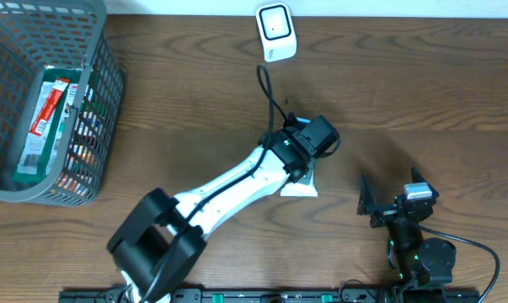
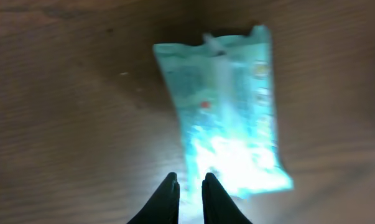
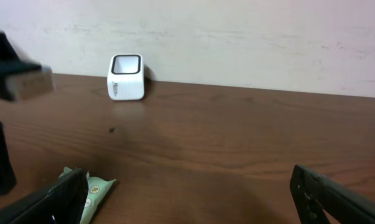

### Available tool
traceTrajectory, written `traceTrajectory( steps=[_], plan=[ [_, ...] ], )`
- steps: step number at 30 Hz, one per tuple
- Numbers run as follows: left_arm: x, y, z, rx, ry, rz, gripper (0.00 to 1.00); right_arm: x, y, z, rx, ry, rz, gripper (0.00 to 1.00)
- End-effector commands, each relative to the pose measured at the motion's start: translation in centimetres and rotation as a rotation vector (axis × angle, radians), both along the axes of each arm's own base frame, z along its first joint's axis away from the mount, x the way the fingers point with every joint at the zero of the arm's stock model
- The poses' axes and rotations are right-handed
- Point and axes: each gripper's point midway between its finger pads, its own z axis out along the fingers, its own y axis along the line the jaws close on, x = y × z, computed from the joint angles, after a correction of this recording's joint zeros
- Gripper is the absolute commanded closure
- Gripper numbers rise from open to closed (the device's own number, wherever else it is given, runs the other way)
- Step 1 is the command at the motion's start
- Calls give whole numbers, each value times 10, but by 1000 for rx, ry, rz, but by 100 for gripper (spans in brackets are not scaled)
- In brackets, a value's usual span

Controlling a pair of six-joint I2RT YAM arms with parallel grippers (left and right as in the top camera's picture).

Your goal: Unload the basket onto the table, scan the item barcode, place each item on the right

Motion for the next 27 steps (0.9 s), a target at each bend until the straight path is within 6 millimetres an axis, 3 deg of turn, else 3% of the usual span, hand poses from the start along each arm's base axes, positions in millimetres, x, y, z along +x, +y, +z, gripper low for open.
traceTrajectory(
  steps=[1,9,21,27],
  plan=[
    [15,23,-19,137,-52,46,84,0,3,-1,-5,3,10,1],
    [25,43,-52,156,33,126,84,0,3,-1,-5,3,10,1],
    [8,6,-69,-79,237,92,84,0,3,-1,-5,3,10,1],
    [5,2,-70,-98,256,93,84,0,3,-1,-5,3,10,1]
  ],
)
